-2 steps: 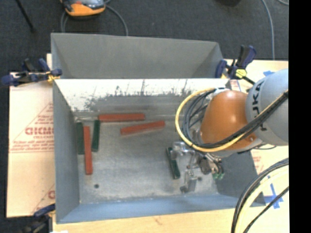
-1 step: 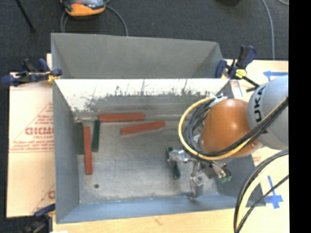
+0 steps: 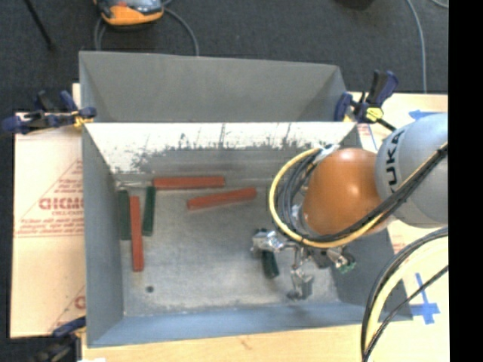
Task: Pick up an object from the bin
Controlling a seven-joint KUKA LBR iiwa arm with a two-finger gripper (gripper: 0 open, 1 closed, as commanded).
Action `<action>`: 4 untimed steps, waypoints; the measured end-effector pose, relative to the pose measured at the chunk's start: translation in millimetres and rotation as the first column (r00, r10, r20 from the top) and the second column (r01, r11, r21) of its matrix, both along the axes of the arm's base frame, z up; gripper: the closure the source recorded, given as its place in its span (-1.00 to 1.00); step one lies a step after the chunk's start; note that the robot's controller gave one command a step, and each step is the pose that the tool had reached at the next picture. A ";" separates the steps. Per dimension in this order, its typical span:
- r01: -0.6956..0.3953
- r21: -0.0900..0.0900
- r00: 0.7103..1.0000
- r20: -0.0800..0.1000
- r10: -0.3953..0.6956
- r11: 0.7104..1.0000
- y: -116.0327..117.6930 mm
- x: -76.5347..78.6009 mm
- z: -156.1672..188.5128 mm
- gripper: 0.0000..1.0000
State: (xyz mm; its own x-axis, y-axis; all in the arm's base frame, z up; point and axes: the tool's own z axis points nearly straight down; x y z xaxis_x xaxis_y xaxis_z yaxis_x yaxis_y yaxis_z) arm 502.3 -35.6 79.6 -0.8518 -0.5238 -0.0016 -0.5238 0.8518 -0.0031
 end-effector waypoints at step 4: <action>-0.080 0.004 0.997 0.002 0.080 0.997 10.8 120.7 132.9 -1.00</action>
Offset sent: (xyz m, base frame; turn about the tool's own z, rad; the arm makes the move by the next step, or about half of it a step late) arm 0.0000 0.0000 0.0000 0.0000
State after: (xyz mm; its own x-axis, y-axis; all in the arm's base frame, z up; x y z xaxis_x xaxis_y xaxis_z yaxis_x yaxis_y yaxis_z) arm 623.0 -24.7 212.6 -0.8074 -0.5900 -0.0056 -0.5900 0.8074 -0.0007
